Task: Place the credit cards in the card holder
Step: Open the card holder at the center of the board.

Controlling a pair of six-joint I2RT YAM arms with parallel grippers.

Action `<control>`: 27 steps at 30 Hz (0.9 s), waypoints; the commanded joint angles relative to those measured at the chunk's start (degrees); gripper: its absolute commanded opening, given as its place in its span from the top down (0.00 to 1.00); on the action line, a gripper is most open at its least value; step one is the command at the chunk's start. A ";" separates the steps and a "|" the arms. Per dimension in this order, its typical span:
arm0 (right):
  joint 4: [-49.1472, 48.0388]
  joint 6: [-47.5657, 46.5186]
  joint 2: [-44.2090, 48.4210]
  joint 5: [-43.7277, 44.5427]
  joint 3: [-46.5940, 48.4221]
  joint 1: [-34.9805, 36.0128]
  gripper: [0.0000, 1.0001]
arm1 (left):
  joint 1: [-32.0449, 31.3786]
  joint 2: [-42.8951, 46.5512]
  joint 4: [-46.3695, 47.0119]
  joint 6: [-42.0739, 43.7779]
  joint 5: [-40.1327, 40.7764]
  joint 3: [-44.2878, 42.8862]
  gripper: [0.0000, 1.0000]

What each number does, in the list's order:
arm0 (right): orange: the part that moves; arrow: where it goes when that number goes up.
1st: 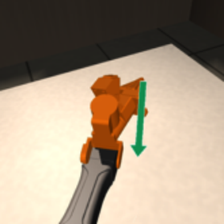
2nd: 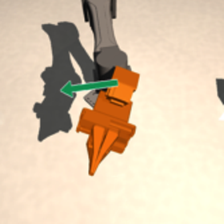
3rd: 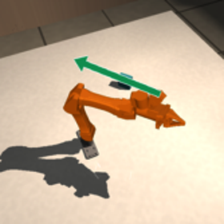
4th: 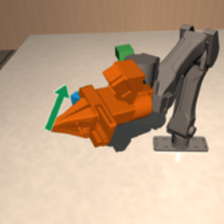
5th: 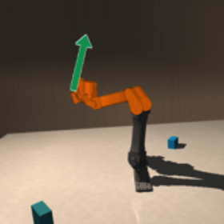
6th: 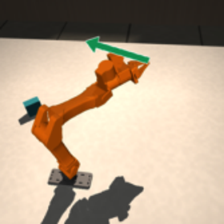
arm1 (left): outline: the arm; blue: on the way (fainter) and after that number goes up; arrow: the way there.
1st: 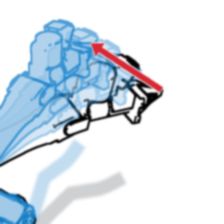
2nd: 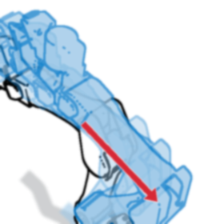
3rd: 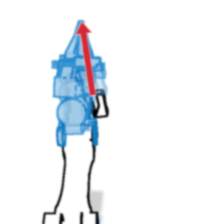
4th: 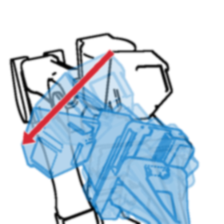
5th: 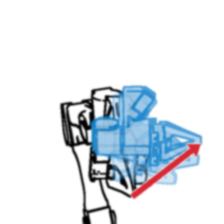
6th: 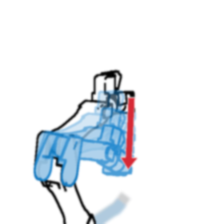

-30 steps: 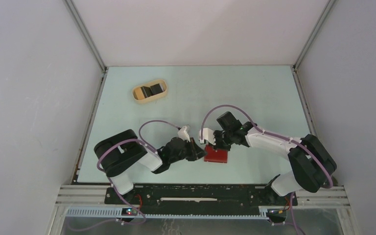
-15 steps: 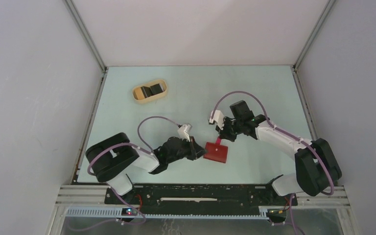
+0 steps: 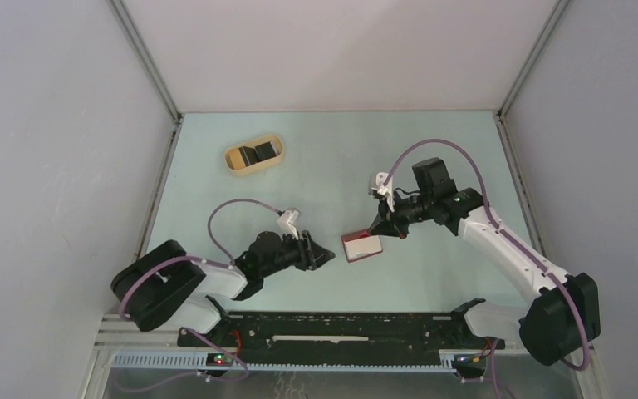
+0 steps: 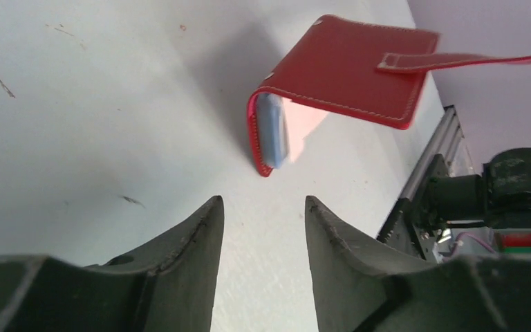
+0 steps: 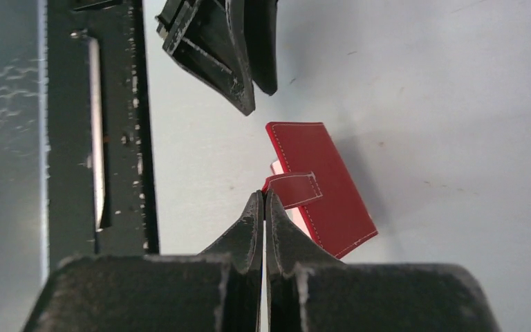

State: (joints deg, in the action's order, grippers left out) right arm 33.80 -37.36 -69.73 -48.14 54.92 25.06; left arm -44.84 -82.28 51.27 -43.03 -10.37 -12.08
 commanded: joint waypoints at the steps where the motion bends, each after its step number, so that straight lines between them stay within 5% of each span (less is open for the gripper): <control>1: 1.79 2.38 -2.02 -4.10 1.29 -0.15 1.00 | 0.10 6.58 3.23 -1.42 -1.94 2.49 0.46; 13: -10.90 20.20 -10.47 15.49 1.06 -4.06 1.00 | -0.34 2.83 2.44 4.22 0.06 -0.59 0.34; 21: -18.36 22.98 -15.22 25.10 1.94 -4.27 1.00 | -1.31 -3.57 3.58 9.26 1.15 -4.13 0.30; 27: -15.22 19.98 -24.54 31.20 7.10 -5.86 1.00 | -1.37 -2.00 4.50 7.78 3.67 -1.42 0.31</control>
State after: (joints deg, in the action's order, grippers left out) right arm 18.96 -16.34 -89.54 -23.51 58.06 20.60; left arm -45.87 -85.58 52.69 -36.49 -9.34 -14.20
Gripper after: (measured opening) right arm 0.007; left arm 0.696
